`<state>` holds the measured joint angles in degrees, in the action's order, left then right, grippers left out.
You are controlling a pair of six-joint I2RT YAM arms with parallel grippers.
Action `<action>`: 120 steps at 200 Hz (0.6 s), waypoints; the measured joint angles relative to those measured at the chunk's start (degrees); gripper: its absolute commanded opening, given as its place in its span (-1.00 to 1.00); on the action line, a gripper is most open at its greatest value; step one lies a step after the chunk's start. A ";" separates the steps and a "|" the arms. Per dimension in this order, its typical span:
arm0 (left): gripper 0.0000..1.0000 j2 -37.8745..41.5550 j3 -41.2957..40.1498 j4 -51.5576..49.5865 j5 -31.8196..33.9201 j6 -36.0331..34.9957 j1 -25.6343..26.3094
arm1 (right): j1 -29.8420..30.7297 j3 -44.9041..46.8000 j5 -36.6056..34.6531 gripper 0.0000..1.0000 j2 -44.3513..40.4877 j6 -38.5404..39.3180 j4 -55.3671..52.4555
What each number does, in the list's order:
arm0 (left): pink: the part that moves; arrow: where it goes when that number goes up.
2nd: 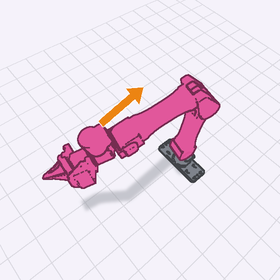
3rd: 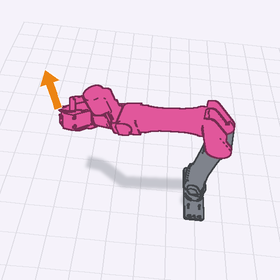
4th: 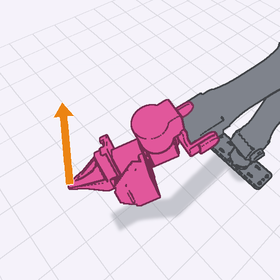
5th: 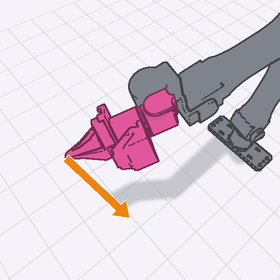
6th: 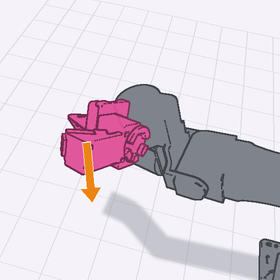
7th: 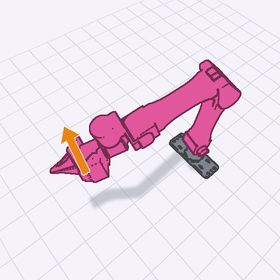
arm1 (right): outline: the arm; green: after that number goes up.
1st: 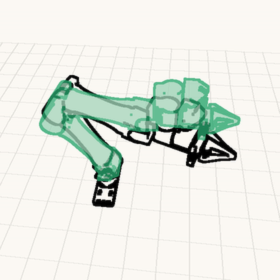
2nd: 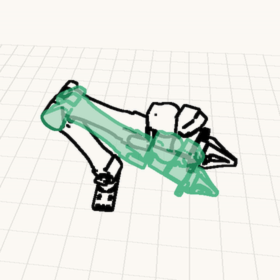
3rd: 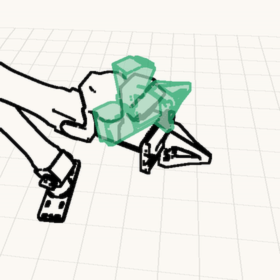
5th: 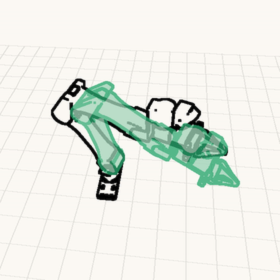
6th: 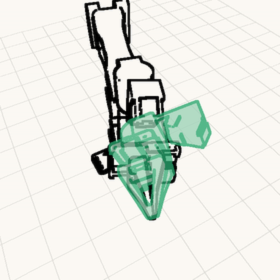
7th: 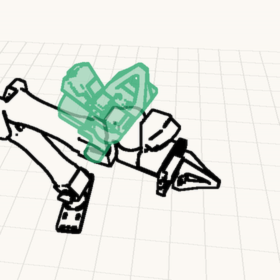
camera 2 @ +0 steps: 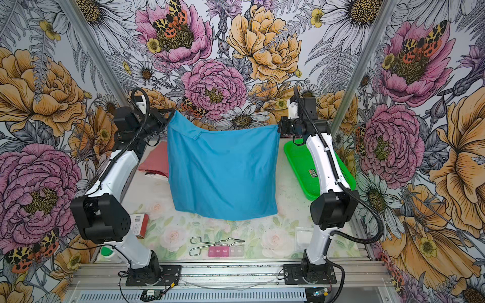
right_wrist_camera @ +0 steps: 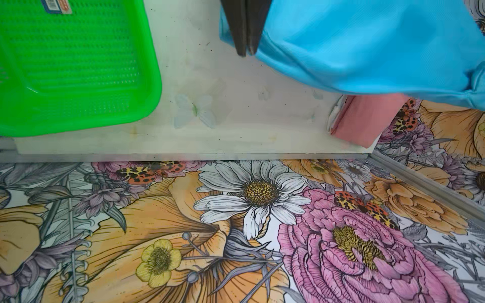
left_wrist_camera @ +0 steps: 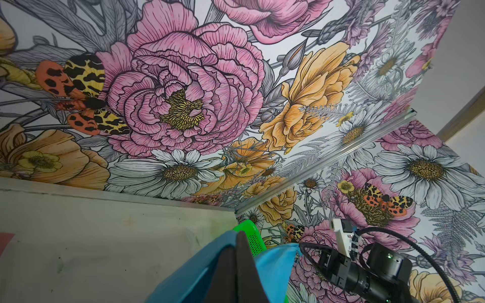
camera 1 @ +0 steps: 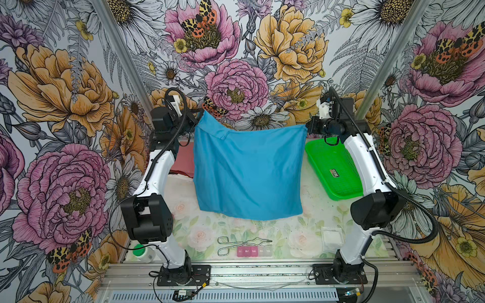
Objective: Fold and stack t-shirts
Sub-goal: Flatten out the T-shirt at the center of the board.
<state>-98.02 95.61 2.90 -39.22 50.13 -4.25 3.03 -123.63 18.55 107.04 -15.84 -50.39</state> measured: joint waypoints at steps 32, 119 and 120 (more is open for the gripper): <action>-1.00 6.36 3.41 1.33 -0.35 0.52 0.76 | -1.57 -4.90 0.81 -1.00 -5.40 -0.20 0.48; -1.00 43.98 -47.47 15.78 2.89 0.98 4.81 | -1.46 39.32 -0.79 -1.00 -45.38 0.02 5.33; -1.00 44.17 -48.02 15.74 2.97 0.96 4.92 | -1.44 39.87 -0.83 -1.00 -45.59 0.00 5.22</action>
<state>-53.84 47.59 18.63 -36.25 51.09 0.67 1.58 -83.77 17.72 61.45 -15.84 -45.17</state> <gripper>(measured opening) 0.046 0.046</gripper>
